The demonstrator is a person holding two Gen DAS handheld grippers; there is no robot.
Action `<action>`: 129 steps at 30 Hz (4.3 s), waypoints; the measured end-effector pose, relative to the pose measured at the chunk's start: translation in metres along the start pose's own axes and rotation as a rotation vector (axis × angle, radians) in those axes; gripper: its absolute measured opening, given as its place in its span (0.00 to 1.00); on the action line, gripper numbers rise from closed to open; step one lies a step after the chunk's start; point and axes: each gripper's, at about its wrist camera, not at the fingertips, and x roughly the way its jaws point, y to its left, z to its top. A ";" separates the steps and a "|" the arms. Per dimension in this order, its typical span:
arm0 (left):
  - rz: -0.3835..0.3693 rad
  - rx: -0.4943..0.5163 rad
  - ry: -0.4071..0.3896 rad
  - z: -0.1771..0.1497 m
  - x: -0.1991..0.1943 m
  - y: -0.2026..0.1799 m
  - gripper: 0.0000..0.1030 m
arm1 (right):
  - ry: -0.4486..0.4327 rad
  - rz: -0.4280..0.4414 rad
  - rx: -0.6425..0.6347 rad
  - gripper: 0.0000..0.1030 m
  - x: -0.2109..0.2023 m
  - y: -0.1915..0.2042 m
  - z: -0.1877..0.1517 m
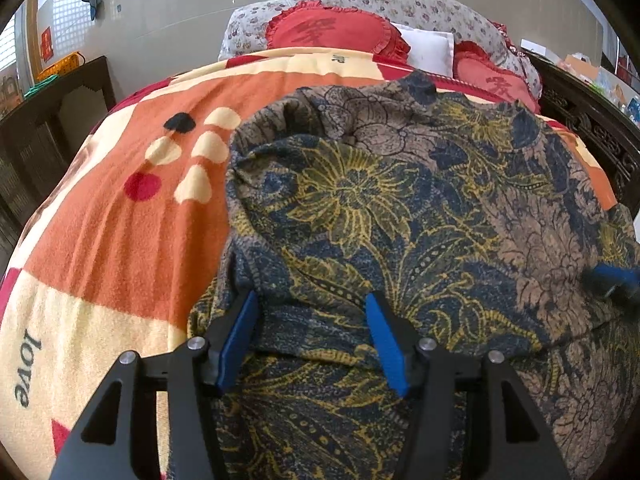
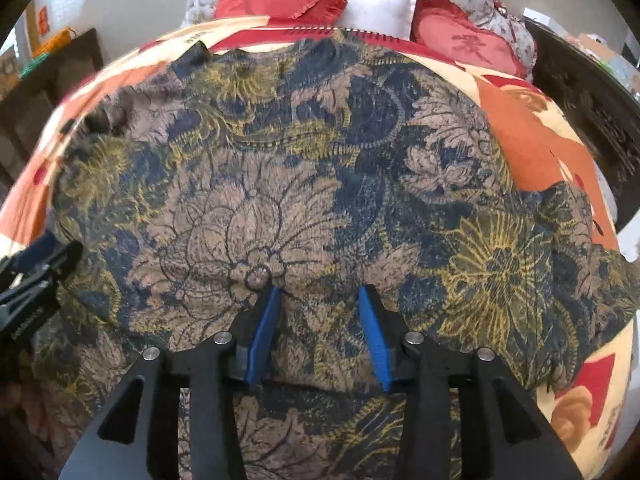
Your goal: Fold small clothes
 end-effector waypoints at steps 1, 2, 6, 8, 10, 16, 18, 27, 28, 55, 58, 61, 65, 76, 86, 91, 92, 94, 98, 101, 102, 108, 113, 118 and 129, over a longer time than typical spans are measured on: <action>0.001 0.001 -0.001 0.000 0.000 0.000 0.58 | -0.030 0.020 0.022 0.29 -0.009 -0.010 0.003; 0.000 0.000 -0.001 0.000 0.000 0.000 0.58 | -0.072 0.009 0.038 0.29 -0.019 -0.021 0.005; -0.008 -0.006 -0.003 0.000 0.000 0.001 0.58 | -0.254 -0.098 0.111 0.30 -0.072 -0.122 0.008; -0.008 -0.006 -0.002 0.000 0.000 0.002 0.58 | -0.267 -0.169 0.204 0.30 -0.088 -0.189 0.004; -0.006 -0.005 -0.003 0.001 0.000 0.003 0.58 | -0.278 -0.181 0.353 0.30 -0.102 -0.266 -0.002; -0.008 -0.007 -0.002 0.001 0.000 0.002 0.58 | -0.245 -0.176 0.682 0.29 -0.112 -0.444 -0.058; -0.001 -0.002 -0.002 0.001 0.000 0.002 0.58 | -0.258 -0.103 0.739 0.29 -0.105 -0.478 -0.073; 0.012 0.006 -0.001 0.001 0.000 0.000 0.59 | -0.216 0.005 0.681 0.30 -0.064 -0.519 -0.046; 0.014 0.007 -0.001 0.001 0.000 0.000 0.59 | -0.191 -0.013 0.653 0.30 -0.057 -0.519 -0.041; -0.014 -0.015 -0.007 0.002 -0.001 0.003 0.59 | -0.504 0.189 0.449 0.02 -0.328 -0.337 0.018; -0.021 -0.021 -0.009 0.001 -0.002 0.004 0.59 | -0.414 0.324 0.373 0.02 -0.295 -0.251 0.050; -0.034 -0.031 -0.011 0.001 -0.002 0.007 0.59 | -0.322 0.417 0.282 0.02 -0.249 -0.165 0.072; -0.055 -0.048 -0.014 0.001 -0.002 0.010 0.59 | -0.207 0.539 0.244 0.02 -0.167 -0.059 0.087; -0.070 -0.052 -0.013 0.000 -0.002 0.010 0.62 | -0.055 0.418 0.124 0.11 -0.019 0.080 0.065; -0.128 -0.041 -0.015 0.000 -0.007 0.008 0.75 | -0.182 0.429 0.105 0.33 -0.073 -0.008 -0.008; -0.305 -0.140 -0.026 0.009 -0.021 0.028 0.75 | -0.170 0.085 0.028 0.32 -0.040 -0.035 -0.064; -0.330 -0.172 -0.020 0.018 -0.021 0.031 0.75 | -0.192 0.107 0.051 0.32 -0.038 -0.041 -0.067; -0.346 -0.233 0.028 0.044 -0.015 0.032 0.75 | -0.205 0.089 0.050 0.33 -0.038 -0.040 -0.068; -0.276 -0.233 0.237 0.091 0.015 -0.002 0.73 | -0.215 0.015 -0.003 0.36 -0.030 -0.027 -0.068; -0.163 -0.086 0.304 0.106 0.026 -0.052 0.73 | -0.219 0.037 0.013 0.36 -0.029 -0.035 -0.070; -0.131 -0.028 0.315 0.105 0.027 -0.068 0.73 | -0.219 0.049 0.021 0.36 -0.031 -0.034 -0.069; 0.048 0.209 0.292 0.062 0.022 -0.097 0.77 | -0.218 0.065 0.032 0.36 -0.030 -0.030 -0.064; 0.090 0.130 0.294 0.014 -0.018 -0.031 0.87 | -0.220 0.082 0.042 0.36 -0.030 -0.033 -0.063; -0.018 -0.062 0.229 -0.006 -0.052 0.024 0.82 | -0.222 0.069 0.033 0.36 -0.031 -0.031 -0.064; -0.406 -0.371 0.334 0.039 0.004 0.045 0.63 | -0.221 0.081 0.041 0.36 -0.031 -0.032 -0.064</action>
